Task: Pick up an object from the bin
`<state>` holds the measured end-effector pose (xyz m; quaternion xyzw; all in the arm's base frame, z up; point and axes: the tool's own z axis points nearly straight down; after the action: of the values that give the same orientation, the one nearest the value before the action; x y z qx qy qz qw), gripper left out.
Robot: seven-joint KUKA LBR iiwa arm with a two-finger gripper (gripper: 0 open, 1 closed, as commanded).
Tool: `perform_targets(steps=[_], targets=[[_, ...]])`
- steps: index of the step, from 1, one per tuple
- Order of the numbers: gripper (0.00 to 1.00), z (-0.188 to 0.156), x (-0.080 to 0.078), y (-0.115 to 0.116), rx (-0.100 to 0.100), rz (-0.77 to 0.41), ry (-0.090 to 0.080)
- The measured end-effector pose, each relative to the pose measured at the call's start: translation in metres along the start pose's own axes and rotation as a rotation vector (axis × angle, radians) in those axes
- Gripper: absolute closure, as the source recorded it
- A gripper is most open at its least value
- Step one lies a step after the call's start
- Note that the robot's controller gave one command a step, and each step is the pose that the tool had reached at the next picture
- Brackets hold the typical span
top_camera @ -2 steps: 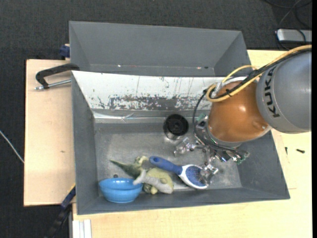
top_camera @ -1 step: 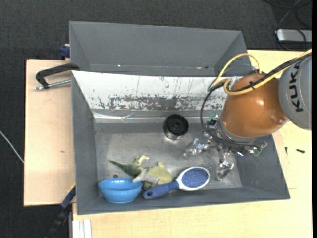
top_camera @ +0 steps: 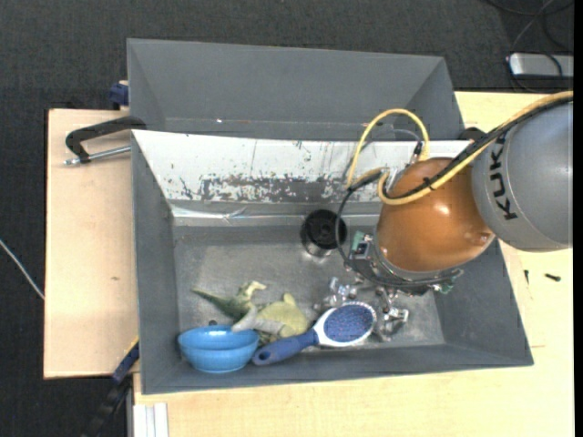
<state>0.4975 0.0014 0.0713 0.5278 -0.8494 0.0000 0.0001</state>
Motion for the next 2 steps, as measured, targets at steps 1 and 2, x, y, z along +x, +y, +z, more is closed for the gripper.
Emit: perform_targets(steps=[1, 2], targets=[[1.00, -0.002, 0.000, -0.002, 0.006, 0.003, -0.002], [1.00, -0.033, -0.006, 0.005, 0.007, 0.030, -0.005]])
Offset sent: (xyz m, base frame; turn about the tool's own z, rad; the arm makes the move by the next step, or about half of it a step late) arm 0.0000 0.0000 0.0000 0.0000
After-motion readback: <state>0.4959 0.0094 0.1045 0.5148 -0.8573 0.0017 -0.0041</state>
